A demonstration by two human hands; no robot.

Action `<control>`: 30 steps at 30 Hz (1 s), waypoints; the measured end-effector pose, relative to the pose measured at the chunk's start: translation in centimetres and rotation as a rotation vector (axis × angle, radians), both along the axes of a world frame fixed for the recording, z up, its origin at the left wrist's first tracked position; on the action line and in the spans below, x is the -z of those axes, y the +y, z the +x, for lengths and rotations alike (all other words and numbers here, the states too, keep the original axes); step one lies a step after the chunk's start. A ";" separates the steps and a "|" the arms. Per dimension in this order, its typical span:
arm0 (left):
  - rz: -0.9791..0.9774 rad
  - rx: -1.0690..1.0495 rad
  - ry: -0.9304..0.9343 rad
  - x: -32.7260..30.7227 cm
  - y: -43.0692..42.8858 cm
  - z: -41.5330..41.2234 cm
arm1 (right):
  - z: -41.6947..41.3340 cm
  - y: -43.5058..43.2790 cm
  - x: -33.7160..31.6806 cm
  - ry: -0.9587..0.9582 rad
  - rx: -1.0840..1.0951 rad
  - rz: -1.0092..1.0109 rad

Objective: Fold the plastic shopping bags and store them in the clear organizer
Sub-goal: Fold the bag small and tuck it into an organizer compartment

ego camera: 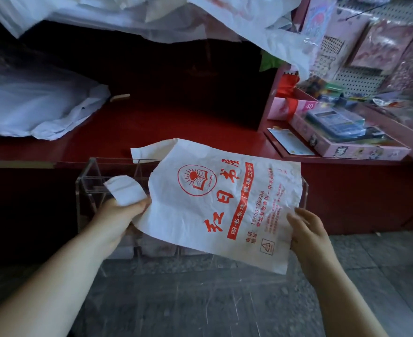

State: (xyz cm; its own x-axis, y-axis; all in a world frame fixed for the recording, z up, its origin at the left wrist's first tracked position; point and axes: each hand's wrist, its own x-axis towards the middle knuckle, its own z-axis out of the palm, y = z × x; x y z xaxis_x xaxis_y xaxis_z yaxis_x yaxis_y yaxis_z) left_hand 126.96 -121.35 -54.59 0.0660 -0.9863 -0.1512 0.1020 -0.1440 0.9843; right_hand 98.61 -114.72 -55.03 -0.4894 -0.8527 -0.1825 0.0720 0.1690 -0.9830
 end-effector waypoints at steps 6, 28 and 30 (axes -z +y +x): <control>0.021 0.270 -0.268 0.3 0.9 0.3 | -0.5 -0.9 -0.2 -0.175 0.091 0.067; 0.071 0.295 -0.316 -0.2 1.4 -0.1 | -1.9 0.4 -1.5 0.005 -0.146 0.180; 0.022 0.215 -0.280 0.3 1.2 -0.2 | -1.6 0.3 -1.5 -0.011 -0.169 0.179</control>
